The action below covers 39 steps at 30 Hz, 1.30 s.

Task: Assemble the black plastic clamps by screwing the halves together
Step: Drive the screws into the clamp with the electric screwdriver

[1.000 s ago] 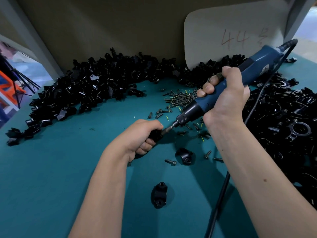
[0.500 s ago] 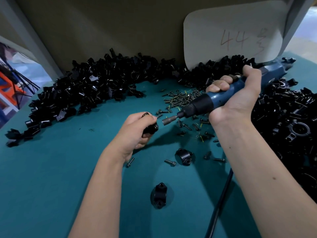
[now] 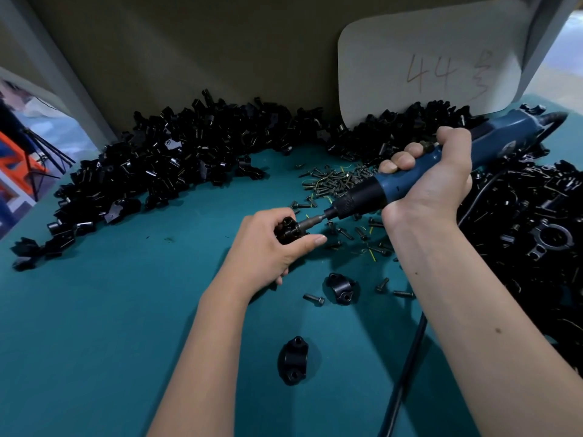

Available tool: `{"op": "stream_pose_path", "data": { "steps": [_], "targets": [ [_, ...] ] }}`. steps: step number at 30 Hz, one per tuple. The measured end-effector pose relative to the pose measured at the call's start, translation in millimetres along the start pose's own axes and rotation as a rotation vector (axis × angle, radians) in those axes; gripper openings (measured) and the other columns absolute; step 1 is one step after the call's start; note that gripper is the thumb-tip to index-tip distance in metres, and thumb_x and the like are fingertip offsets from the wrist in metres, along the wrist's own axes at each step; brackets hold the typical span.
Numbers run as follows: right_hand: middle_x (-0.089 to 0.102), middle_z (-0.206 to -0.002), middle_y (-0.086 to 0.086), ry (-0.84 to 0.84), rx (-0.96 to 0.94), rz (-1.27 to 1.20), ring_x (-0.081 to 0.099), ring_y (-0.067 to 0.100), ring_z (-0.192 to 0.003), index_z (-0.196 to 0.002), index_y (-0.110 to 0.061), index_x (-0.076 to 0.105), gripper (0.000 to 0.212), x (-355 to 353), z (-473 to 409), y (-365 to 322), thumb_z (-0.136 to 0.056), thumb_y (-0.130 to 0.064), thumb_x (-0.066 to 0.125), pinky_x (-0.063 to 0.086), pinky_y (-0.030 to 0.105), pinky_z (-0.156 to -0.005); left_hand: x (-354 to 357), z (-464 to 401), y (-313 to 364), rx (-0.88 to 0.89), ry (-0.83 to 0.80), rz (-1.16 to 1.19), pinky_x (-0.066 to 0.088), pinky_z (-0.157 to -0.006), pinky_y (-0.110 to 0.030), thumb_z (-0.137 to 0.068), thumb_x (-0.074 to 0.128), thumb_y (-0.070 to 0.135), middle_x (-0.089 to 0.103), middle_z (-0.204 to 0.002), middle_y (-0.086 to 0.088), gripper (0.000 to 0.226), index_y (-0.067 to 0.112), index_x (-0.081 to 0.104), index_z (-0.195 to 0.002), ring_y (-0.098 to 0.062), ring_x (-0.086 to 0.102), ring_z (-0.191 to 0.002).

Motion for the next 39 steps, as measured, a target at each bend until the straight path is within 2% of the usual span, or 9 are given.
{"op": "stream_pose_path", "data": {
  "steps": [9,15,17,21,23,32,39],
  "targets": [
    [0.05,-0.072,-0.003,0.019,0.049,0.062,0.048,0.01,-0.056,-0.093,-0.015,0.047,0.018,1.0,11.3,-2.8,-0.106,-0.028,0.052,0.045,0.023,-0.05,-1.3,-3.6,-3.2,0.002,0.031,-0.036,0.039,-0.032,-0.028,-0.081,0.085,0.049,0.049,-0.047,0.004,0.052,0.013,0.048,-0.075,-0.02,0.052,-0.034],
    [0.048,-0.073,-0.002,0.01,0.054,0.074,0.047,0.011,-0.056,-0.101,-0.013,0.044,0.016,4.2,13.5,-2.6,-0.106,-0.027,0.051,0.044,0.022,-0.049,0.2,-3.7,-5.1,-0.015,0.064,-0.002,0.045,-0.034,-0.029,-0.083,0.08,0.048,0.055,-0.063,0.002,0.039,0.03,0.046,-0.087,-0.015,0.044,-0.038],
    [0.047,-0.073,-0.002,0.007,0.046,0.077,0.046,0.011,-0.057,-0.104,-0.013,0.043,0.017,5.2,14.5,-2.6,-0.106,-0.027,0.05,0.044,0.023,-0.05,2.0,-3.6,-2.9,0.002,0.059,-0.003,0.045,-0.036,-0.027,-0.085,0.078,0.048,0.057,-0.062,0.005,0.033,0.032,0.049,-0.089,-0.012,0.045,-0.039],
    [0.048,-0.074,-0.002,0.01,0.039,0.087,0.047,0.011,-0.058,-0.108,-0.012,0.043,0.017,5.5,14.5,-3.1,-0.106,-0.027,0.051,0.045,0.023,-0.05,2.3,-6.0,4.8,0.065,0.07,-0.094,0.035,-0.045,-0.016,-0.088,0.076,0.044,0.058,-0.06,0.012,0.017,0.033,0.063,-0.082,-0.005,0.047,-0.049],
    [0.049,-0.074,-0.002,0.018,0.035,0.098,0.048,0.011,-0.058,-0.11,-0.012,0.044,0.017,4.5,14.9,-3.3,-0.106,-0.026,0.051,0.045,0.023,-0.05,4.2,-7.3,4.7,0.064,0.056,-0.11,0.033,-0.046,-0.017,-0.089,0.075,0.042,0.055,-0.057,0.012,0.017,0.034,0.067,-0.077,-0.005,0.045,-0.05],
    [0.049,-0.075,-0.001,0.022,0.012,0.113,0.048,0.011,-0.057,-0.11,-0.01,0.044,0.016,6.7,20.9,-5.4,-0.106,-0.024,0.051,0.045,0.023,-0.05,4.2,-7.4,4.9,0.055,0.059,-0.09,0.034,-0.046,-0.016,-0.089,0.078,0.039,0.061,-0.06,0.01,0.012,0.034,0.073,-0.079,-0.005,0.045,-0.049],
    [0.047,-0.074,-0.001,0.015,-0.008,0.121,0.047,0.011,-0.056,-0.112,-0.009,0.042,0.017,8.0,23.9,-6.4,-0.106,-0.023,0.05,0.044,0.022,-0.049,5.1,-8.6,6.3,0.07,0.074,-0.109,0.034,-0.048,-0.013,-0.087,0.081,0.036,0.061,-0.061,0.023,0.017,0.043,0.069,-0.078,-0.003,0.048,-0.053]
  ]
}}
Point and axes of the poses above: each hand's wrist, its own z-axis away from the middle knuckle, its own x-axis out of the palm, y = z × x, the point moved 10 cm from there along -z, towards the middle knuckle
